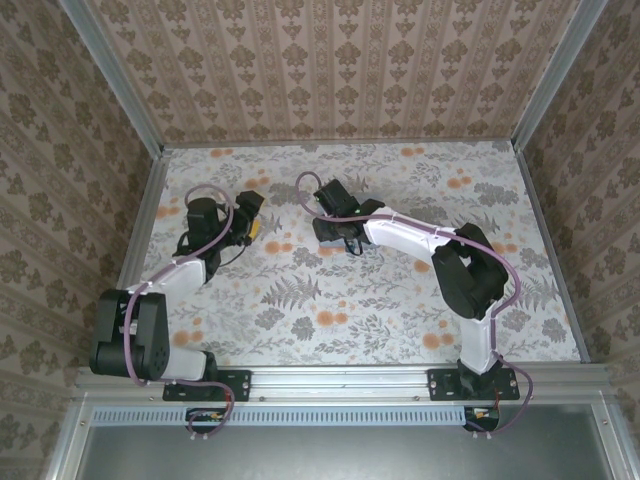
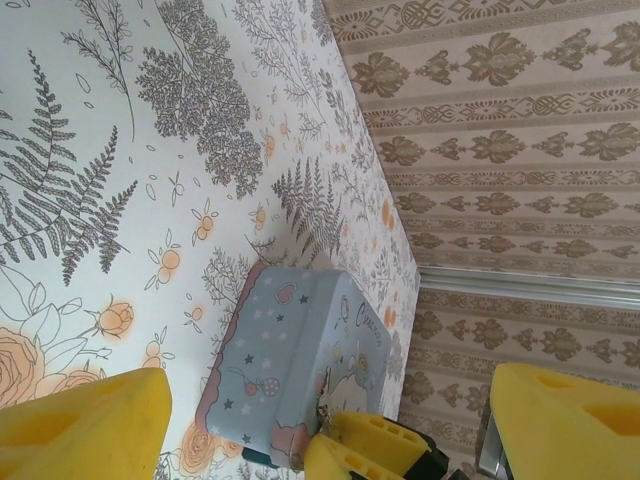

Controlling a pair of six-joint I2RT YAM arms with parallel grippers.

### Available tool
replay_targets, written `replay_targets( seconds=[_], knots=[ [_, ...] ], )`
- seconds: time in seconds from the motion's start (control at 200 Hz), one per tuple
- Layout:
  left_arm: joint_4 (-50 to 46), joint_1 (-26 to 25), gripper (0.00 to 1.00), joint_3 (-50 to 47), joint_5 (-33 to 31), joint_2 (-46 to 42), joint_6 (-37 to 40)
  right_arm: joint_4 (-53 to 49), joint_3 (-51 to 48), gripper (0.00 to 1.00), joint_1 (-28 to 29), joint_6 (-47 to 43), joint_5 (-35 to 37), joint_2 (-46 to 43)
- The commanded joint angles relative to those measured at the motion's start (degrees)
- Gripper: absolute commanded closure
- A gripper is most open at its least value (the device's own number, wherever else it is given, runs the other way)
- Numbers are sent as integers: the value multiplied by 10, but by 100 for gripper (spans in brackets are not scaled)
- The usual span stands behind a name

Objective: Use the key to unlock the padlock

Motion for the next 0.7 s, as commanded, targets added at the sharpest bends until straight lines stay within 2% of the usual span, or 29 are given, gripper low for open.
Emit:
replay_targets(
  seconds=[0.0, 0.44, 0.695],
  knots=[
    [2, 5, 15, -5, 12, 4, 15, -23, 18, 54, 0, -11, 25, 8],
    [1, 5, 15, -7, 10, 4, 15, -28, 43, 61, -1, -17, 30, 39],
    [1, 5, 15, -9, 7, 5, 13, -17, 23, 71, -1, -15, 33, 38]
  ],
)
